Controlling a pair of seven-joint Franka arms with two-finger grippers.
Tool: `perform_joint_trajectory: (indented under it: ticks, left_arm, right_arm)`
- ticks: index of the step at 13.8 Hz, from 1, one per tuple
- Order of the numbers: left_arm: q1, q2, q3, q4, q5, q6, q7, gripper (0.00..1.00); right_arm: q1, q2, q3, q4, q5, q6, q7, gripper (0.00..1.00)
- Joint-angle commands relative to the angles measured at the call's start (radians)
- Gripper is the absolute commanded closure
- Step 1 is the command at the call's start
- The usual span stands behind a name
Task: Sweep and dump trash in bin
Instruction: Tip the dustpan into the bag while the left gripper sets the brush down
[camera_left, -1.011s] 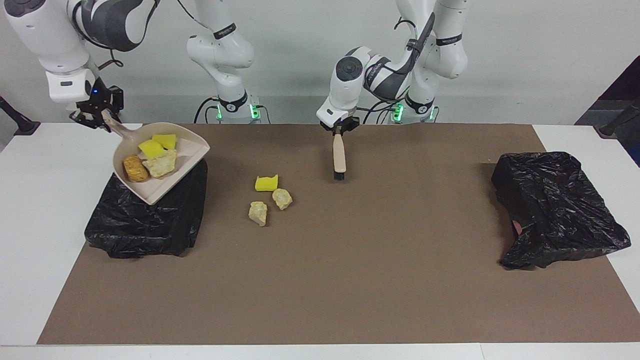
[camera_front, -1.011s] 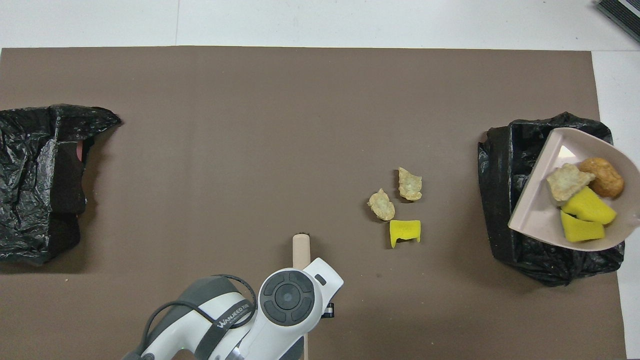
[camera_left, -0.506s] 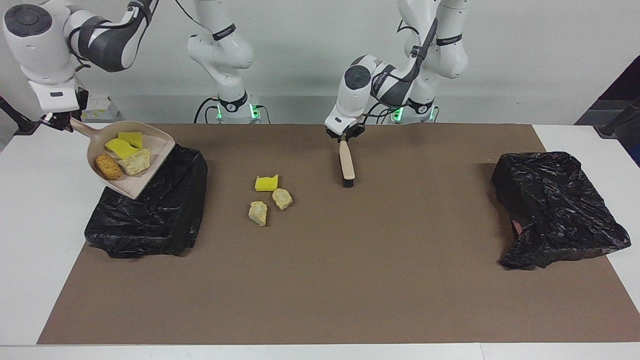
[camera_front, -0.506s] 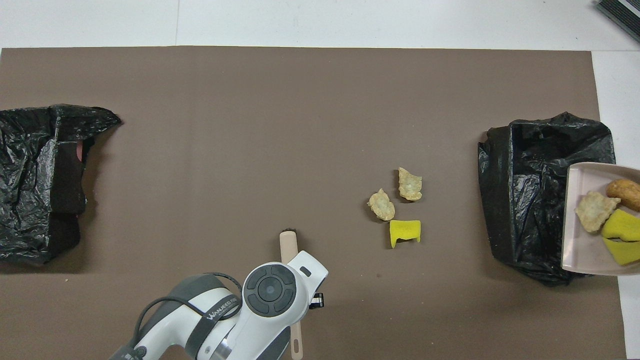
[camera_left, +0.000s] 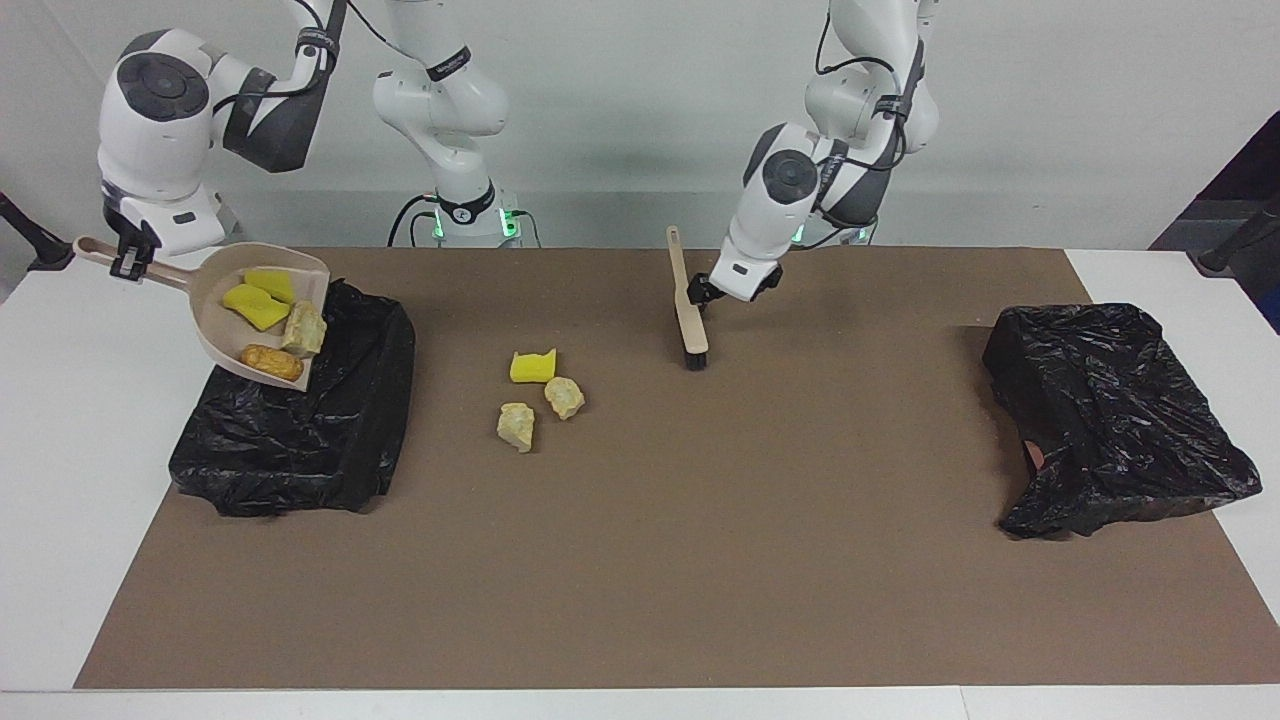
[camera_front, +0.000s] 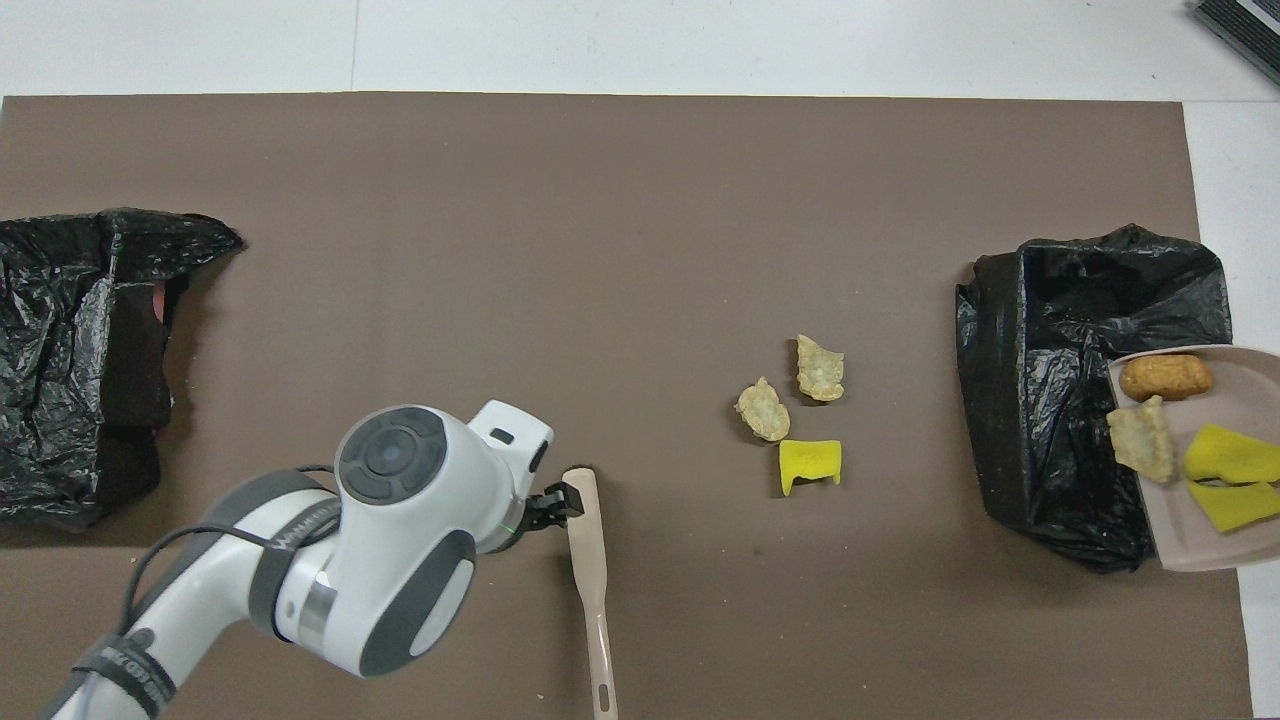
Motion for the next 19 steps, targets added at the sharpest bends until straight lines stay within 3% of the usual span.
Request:
perform_joint_trajectory:
  ticks: [1,5,9,11,14,19]
  left_arm:
    - [0.063,-0.003,-0.009,0.075,0.018,-0.048,-0.01,0.0]
    - [0.178,0.007,-0.009,0.229,0.125,-0.132,0.258,0.0]
    - [0.333,0.073,-0.009,0.411,0.156,-0.261,0.558,0.0]
    - [0.414,0.069,-0.009,0.439,0.158,-0.275,0.646,0.0]
    - [0.523,0.064,-0.009,0.455,0.158,-0.279,0.755,0.0]
    - [0.669,0.07,-0.009,0.47,0.161,-0.284,0.772,0.0]
  right_arm:
    - [0.039,-0.005,0.0,-0.007,-0.074,0.01,-0.029,1.0]
    - [0.087,-0.004,0.002,-0.009,-0.165,-0.056,0.101,1.0]
    - [0.163,-0.016,0.002,-0.045,-0.269,-0.122,0.262,1.0]
    - [0.179,-0.071,0.002,-0.12,-0.327,-0.105,0.316,1.0]
    - [0.208,-0.074,0.01,-0.125,-0.369,-0.119,0.399,1.0]
    - [0.251,-0.085,0.074,-0.099,-0.361,-0.29,0.427,1.0]
